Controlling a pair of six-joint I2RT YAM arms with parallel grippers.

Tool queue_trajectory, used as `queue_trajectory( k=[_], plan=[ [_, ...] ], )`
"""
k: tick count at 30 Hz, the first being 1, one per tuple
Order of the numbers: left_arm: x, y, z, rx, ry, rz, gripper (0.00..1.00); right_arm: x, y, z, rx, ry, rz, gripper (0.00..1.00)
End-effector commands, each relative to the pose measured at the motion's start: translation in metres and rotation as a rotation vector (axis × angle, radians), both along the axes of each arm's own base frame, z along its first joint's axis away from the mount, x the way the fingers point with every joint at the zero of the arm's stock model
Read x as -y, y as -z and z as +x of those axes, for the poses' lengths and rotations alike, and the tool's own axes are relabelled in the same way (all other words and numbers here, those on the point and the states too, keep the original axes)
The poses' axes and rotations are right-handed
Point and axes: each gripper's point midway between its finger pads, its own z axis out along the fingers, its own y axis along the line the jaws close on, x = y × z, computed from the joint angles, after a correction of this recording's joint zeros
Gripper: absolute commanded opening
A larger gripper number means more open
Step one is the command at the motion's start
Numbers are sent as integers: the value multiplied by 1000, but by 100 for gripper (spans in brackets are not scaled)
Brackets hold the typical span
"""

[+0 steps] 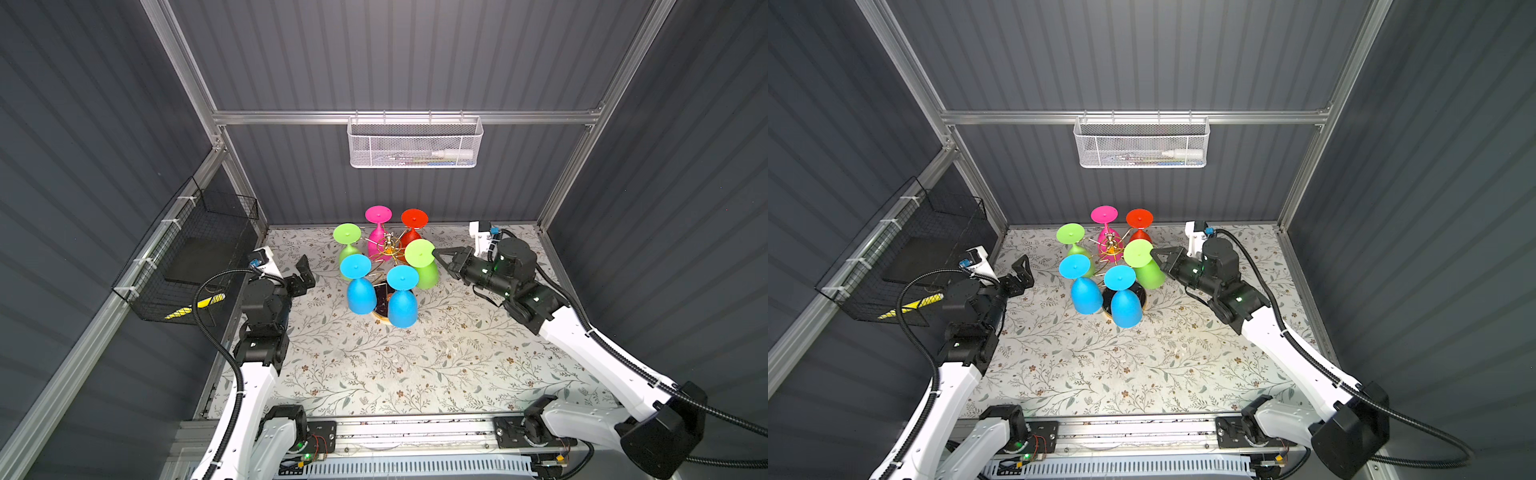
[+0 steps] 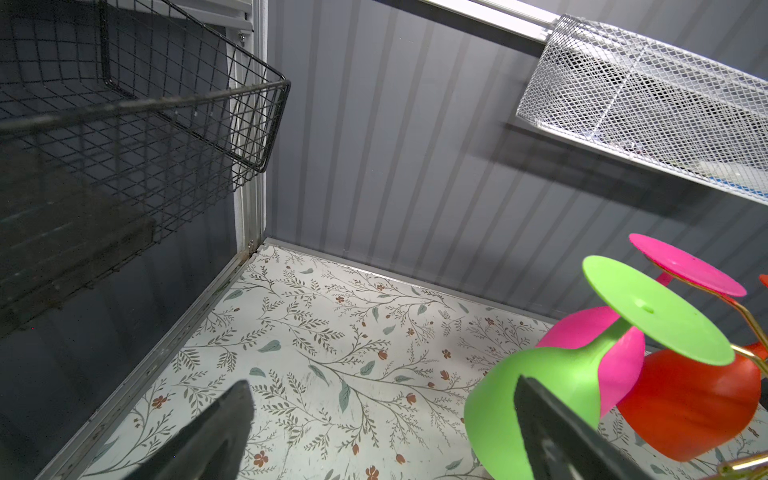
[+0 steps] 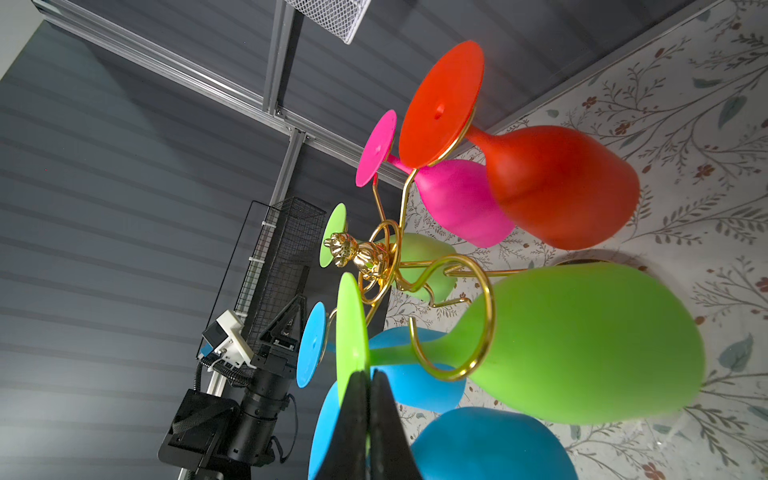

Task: Take the wine glass off the wine glass rack
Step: 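Pull the lime green glass off the rack with the right gripper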

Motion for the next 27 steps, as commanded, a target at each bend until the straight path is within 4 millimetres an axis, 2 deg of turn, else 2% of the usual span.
queue_trajectory(
  k=[1, 6, 7, 13, 19, 22, 27],
  plan=[
    [3, 0, -3, 7, 14, -17, 100, 7, 2, -2, 19, 33, -11, 0],
    [4, 0, -3, 23, 22, -13, 99, 13, 7, -5, 13, 52, -22, 0],
    [4, 0, -3, 26, 22, -12, 99, 17, -2, -11, 36, 53, -9, 0],
    [8, -9, -8, 77, 49, 23, 99, 30, -6, -23, 55, 73, -21, 0],
    [23, -39, -26, 223, 135, 105, 98, 54, -19, -36, 84, 107, -25, 0],
    [38, -63, -38, 306, 220, 132, 96, 65, -33, -44, 110, 101, -28, 0],
    [81, -117, -52, 405, 482, 162, 87, 81, -60, -57, 194, 111, -63, 0]
  ],
)
